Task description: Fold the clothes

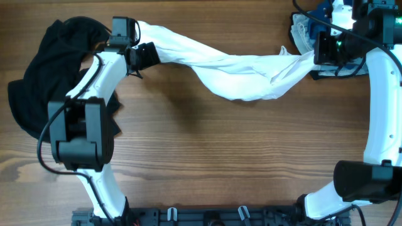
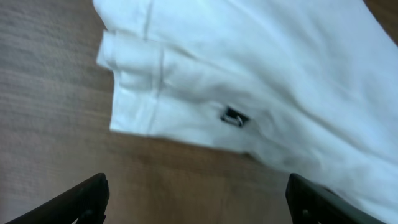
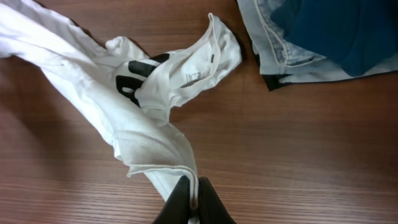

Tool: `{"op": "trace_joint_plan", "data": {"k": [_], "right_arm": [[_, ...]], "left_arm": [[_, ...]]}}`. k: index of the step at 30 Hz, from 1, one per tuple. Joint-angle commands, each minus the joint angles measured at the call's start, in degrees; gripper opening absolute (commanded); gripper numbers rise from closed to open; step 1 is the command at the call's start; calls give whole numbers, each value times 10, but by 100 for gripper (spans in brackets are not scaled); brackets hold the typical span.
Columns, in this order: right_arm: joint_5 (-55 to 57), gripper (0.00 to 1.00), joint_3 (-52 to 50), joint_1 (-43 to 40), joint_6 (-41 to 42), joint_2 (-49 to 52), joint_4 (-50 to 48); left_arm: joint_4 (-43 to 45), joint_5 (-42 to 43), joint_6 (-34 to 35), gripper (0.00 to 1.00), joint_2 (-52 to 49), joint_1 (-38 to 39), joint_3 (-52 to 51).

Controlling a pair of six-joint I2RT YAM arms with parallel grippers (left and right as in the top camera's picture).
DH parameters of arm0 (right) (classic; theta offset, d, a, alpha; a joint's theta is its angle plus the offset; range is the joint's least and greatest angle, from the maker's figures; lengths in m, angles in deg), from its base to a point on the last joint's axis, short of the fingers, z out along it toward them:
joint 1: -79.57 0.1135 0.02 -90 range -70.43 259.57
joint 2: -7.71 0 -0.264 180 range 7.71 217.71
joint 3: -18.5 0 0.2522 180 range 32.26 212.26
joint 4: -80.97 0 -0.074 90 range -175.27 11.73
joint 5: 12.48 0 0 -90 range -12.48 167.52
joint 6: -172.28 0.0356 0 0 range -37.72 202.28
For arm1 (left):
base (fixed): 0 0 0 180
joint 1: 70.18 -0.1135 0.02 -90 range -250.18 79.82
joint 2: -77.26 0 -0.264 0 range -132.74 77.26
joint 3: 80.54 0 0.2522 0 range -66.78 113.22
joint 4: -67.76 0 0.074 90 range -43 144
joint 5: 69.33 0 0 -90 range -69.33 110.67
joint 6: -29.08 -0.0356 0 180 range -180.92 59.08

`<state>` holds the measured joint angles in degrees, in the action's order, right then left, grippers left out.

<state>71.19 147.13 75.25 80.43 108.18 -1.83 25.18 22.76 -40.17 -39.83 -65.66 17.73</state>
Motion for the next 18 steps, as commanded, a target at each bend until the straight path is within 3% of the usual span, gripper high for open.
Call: {"op": "trace_joint_plan", "data": {"k": [1, 12, 18], "right_arm": [[-19, 4, -2, -2, -12, -6, -8], [-23, 4, -2, -2, -12, -6, -13], [-23, 4, -2, -2, -12, -6, -18]], "left_arm": [[39, -59, 12, 91, -21, 0, -3], [107, -67, 12, 86, -84, 0, -3], [122, -67, 11, 78, -89, 0, -3]]}}
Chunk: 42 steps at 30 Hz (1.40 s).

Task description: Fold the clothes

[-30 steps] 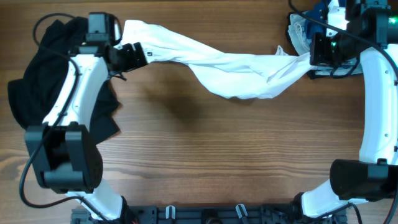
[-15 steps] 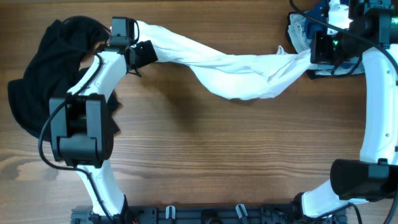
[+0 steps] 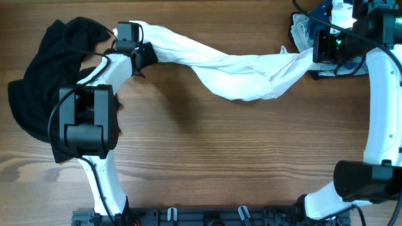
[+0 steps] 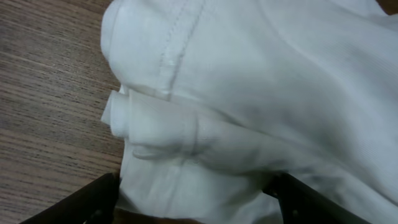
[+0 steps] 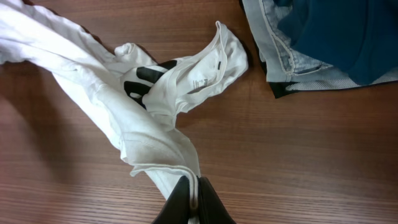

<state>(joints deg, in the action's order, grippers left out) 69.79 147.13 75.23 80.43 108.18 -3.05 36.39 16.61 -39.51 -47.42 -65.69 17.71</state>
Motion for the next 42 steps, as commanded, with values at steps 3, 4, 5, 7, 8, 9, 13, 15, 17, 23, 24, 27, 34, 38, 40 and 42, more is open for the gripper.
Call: {"op": "trace_joint_plan", "data": {"k": [3, 4, 5, 7, 8, 9, 13, 15, 17, 23, 24, 27, 34, 38, 40, 42], "right_arm": [[-9, 4, -2, -1, -12, -6, -9], [-9, 4, -2, -1, -12, -6, -9], [-9, 4, -2, -1, -12, -6, -9], [-9, 4, -2, -1, -12, -6, -10], [-9, 4, -2, -1, -12, -6, -12], [-9, 4, -2, -1, -12, -6, -12], [-9, 5, -2, -1, -11, -6, -14], [-9, 5, -2, -1, -12, -6, -15], [-9, 5, -2, -1, -10, -6, -19], [-9, 5, -2, -1, -10, -6, -21], [-9, 5, -2, -1, -10, -5, -21], [-11, 6, -2, -1, -10, -6, -24], [-27, 4, -2, -1, -5, -6, -38], [-44, 4, -2, -1, 23, -17, -63], [-44, 4, -2, -3, 26, -31, -79], [-44, 4, -1, -7, 34, -49, -94]], "left_arm": [[16, -15, 0, 71, -13, 1, -3], [18, -23, 0, 70, -13, 1, -3], [18, -28, 0, 68, -13, 1, -3], [18, -36, -2, 65, -13, 1, -3], [17, -36, -4, 63, -13, 1, -3], [17, -36, -5, 62, -13, 1, -3], [9, -35, -17, 42, -13, 0, -3], [0, -36, -17, 16, -13, 0, -3], [-7, -35, -17, 4, -13, -1, -3], [-37, -36, -17, 4, 0, -13, -3], [-42, -36, -17, 4, 8, -15, -3], [-57, -36, -31, 4, 43, -24, -1], [-119, -36, -32, 4, 202, -38, 3], [-143, -36, -47, 4, 306, -38, 3], [-146, -41, -47, 4, 350, -38, 3], [-146, -51, -47, 4, 392, -39, 3]]}}
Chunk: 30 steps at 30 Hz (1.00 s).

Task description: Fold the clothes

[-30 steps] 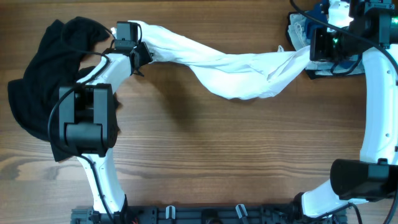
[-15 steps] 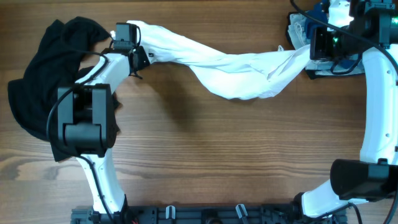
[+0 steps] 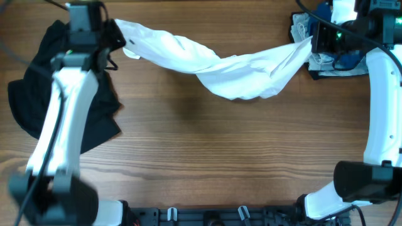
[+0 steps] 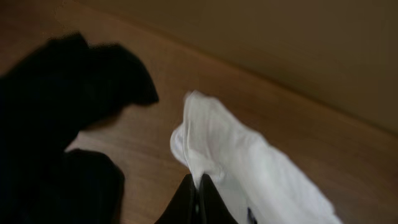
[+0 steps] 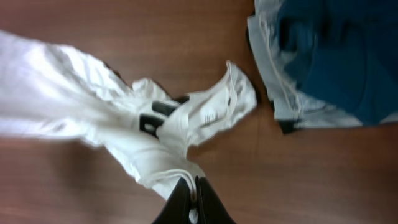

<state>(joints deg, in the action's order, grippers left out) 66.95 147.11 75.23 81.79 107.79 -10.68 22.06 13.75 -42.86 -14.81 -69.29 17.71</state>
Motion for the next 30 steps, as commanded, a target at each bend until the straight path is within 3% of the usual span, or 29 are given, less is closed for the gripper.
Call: {"op": "trace_joint_plan", "data": {"k": [1, 7, 19, 28, 29, 30], "right_arm": [[-16, 4, 0, -12, 21, -55, -23], [-25, 4, 18, -73, 37, -118, -41], [-145, 4, 99, -229, 50, -218, -66], [-158, 4, 171, -235, 66, -259, -55], [-171, 5, 170, -235, 64, -259, -49], [-189, 14, 170, -235, 56, -259, -39]], "left_arm": [[-1, -28, -14, 4, 86, -3, 3], [22, -82, -14, 4, 179, -4, 3], [130, -75, -9, 4, 281, -4, 6], [115, -62, -13, 4, 387, -4, 20], [104, -47, -13, 4, 392, -4, 20], [94, -33, -13, 4, 395, -4, 20]]}}
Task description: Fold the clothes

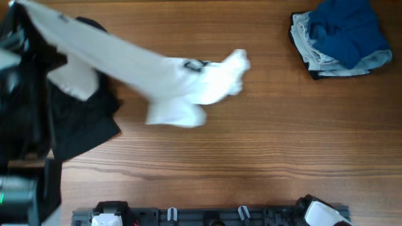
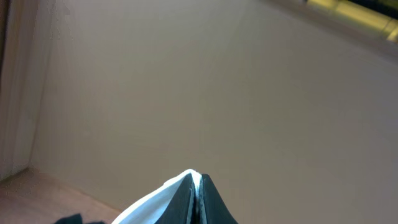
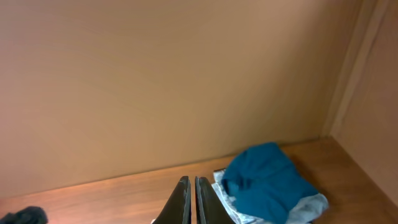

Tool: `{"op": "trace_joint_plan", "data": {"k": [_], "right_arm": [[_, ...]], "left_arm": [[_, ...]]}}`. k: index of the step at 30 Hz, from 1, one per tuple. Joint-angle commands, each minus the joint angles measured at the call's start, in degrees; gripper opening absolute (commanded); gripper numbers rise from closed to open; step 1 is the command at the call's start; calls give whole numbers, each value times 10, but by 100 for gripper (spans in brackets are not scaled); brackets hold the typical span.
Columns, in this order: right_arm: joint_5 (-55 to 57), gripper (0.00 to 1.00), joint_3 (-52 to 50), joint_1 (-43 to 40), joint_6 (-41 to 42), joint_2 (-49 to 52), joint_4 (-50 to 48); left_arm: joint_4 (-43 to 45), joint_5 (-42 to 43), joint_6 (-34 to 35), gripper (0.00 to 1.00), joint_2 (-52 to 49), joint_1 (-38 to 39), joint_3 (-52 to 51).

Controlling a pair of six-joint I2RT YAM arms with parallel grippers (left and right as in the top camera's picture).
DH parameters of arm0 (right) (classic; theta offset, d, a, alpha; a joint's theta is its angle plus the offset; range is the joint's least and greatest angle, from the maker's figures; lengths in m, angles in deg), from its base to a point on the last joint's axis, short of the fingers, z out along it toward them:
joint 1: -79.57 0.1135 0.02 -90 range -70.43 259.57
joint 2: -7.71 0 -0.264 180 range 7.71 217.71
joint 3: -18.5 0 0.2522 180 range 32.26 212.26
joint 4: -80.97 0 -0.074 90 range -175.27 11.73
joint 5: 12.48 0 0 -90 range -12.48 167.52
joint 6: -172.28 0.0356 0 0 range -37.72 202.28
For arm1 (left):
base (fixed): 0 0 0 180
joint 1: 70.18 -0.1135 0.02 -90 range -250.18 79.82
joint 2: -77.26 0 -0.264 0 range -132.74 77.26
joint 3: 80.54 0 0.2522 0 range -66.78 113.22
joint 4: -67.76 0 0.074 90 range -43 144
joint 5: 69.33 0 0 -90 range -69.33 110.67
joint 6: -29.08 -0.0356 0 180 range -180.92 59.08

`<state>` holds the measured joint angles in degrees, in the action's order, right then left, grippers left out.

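A white shirt point(image 1: 157, 75) hangs in a long band from the top left corner down to the table's middle. Its right end point(image 1: 235, 63) hangs loose with no gripper on it. In the left wrist view my left gripper point(image 2: 197, 182) is shut on a white edge of the shirt point(image 2: 155, 200) and faces the tan wall. The left arm point(image 1: 22, 94) is a blur at the left edge in the overhead view. My right gripper point(image 3: 193, 186) is shut with nothing seen between its fingers, raised and looking down at the folded pile. It does not show in the overhead view.
A black garment point(image 1: 85, 122) lies crumpled at the left, partly under the shirt. A folded pile with a blue top piece point(image 1: 342, 31) sits at the back right corner, and the blue piece point(image 3: 264, 183) also shows in the right wrist view. Walls rise behind the table.
The right gripper has let go of the shirt and left the overhead view. The left gripper, still shut on the shirt, is now high at the far left, and the shirt has shifted left.
At first the right gripper held the shirt's right end while the left was open at its left end. The left then had cloth between its jaws, then was shut on it and raised. Now only the left holds it, high up.
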<state>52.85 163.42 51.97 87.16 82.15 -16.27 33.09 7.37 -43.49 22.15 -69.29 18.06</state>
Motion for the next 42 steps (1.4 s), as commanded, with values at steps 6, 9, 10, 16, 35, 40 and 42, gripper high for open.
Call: {"op": "trace_joint_plan", "data": {"k": [6, 9, 10, 16, 35, 40, 42], "right_arm": [[-161, 62, 7, 1, -99, 46, 131], [-189, 71, 7, 19, -149, 90, 195], [-194, 72, 7, 32, -166, 112, 217], [-193, 77, -26, 150, -199, 212, 220], [-82, 78, -128, 508, -14, 495, -1], [16, 85, -128, 586, 120, 557, -37], [19, 85, -128, 607, 153, 578, -54]], "left_arm": [[-49, 60, -5, 4, -3, -4, 16], [-53, 60, -5, 4, -26, -4, 16], [-53, 60, -5, 4, -34, -4, 16], [-57, 60, -5, 4, -76, -4, 16], [-63, -3, -7, 4, -57, -4, 16], [-62, -11, -7, 4, -43, -4, 16], [-62, -20, -7, 4, -40, -4, 16]]}}
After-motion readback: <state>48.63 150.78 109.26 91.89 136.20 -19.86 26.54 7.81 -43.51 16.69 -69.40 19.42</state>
